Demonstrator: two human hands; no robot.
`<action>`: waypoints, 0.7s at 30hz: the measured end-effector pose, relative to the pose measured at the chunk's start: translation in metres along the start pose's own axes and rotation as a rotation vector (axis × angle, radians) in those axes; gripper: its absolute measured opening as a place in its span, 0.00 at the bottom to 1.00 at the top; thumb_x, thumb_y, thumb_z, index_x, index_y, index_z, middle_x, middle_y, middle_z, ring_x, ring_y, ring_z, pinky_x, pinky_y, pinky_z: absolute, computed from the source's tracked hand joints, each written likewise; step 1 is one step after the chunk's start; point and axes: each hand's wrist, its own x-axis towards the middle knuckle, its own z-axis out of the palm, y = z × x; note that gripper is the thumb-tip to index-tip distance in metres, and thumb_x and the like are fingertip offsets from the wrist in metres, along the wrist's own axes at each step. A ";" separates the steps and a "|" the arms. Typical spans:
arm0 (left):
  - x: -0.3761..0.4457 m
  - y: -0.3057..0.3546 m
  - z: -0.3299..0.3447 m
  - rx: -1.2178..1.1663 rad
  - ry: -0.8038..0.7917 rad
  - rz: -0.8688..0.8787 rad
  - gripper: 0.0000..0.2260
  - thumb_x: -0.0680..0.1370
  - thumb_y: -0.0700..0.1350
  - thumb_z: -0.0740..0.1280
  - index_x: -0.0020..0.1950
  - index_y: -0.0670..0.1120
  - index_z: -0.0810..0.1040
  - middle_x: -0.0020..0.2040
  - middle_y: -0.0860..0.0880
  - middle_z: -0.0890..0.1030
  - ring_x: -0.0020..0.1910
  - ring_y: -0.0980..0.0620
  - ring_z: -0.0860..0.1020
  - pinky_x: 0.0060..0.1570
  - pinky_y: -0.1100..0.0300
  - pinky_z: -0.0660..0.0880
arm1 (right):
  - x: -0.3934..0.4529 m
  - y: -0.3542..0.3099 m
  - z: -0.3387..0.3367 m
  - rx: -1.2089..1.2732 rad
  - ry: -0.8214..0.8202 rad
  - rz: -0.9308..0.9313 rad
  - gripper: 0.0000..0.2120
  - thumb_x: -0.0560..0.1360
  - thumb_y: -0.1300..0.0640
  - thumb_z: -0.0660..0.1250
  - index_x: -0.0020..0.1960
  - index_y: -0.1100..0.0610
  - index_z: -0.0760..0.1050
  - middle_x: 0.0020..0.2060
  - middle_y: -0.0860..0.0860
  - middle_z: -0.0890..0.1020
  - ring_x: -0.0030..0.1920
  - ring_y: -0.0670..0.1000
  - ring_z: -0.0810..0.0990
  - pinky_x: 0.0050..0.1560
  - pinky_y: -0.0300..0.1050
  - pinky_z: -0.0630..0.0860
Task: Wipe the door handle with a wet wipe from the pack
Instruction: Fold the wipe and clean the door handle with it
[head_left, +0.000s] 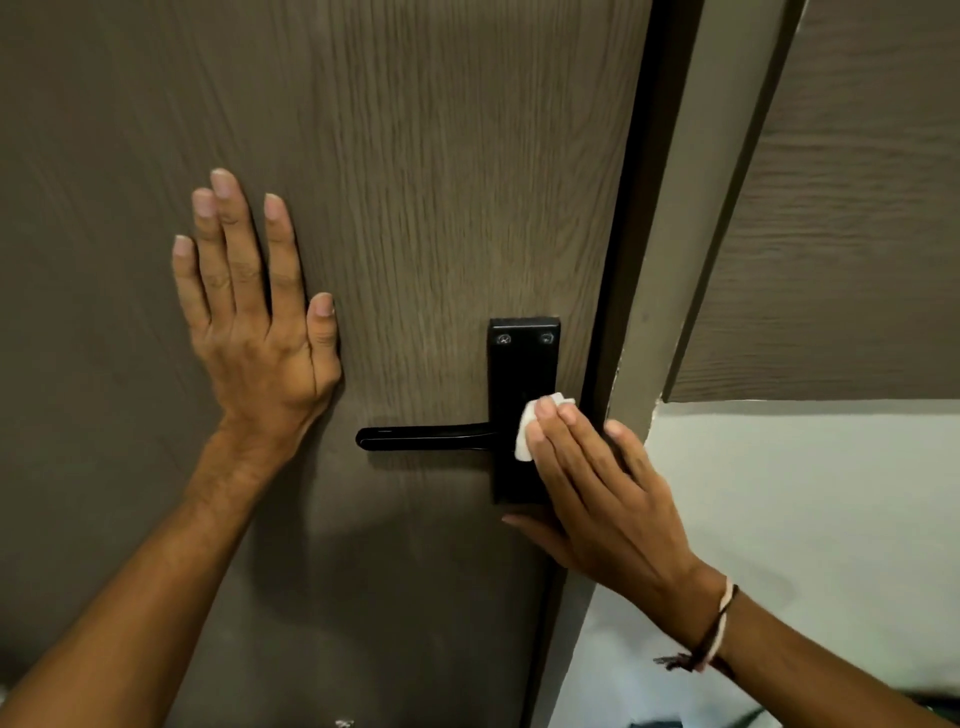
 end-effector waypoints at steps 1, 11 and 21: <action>0.000 0.001 0.000 0.005 -0.002 -0.001 0.28 0.86 0.54 0.44 0.83 0.42 0.48 0.78 0.30 0.62 0.83 0.50 0.44 0.83 0.45 0.48 | -0.005 0.001 0.000 -0.005 -0.026 0.013 0.48 0.79 0.32 0.63 0.84 0.61 0.48 0.82 0.57 0.54 0.85 0.56 0.44 0.84 0.52 0.43; -0.001 -0.003 0.003 0.021 -0.036 0.000 0.28 0.85 0.53 0.46 0.84 0.44 0.46 0.79 0.32 0.61 0.83 0.49 0.43 0.83 0.44 0.49 | 0.024 -0.031 0.009 -0.105 -0.069 -0.271 0.45 0.81 0.36 0.60 0.84 0.62 0.46 0.84 0.62 0.43 0.84 0.61 0.41 0.84 0.57 0.38; 0.006 -0.005 -0.050 -0.110 -0.263 -0.001 0.25 0.87 0.48 0.53 0.83 0.42 0.55 0.83 0.38 0.58 0.84 0.47 0.53 0.82 0.49 0.56 | 0.099 -0.062 -0.012 0.173 0.118 -0.407 0.17 0.84 0.62 0.63 0.72 0.61 0.77 0.68 0.57 0.82 0.71 0.56 0.78 0.78 0.51 0.67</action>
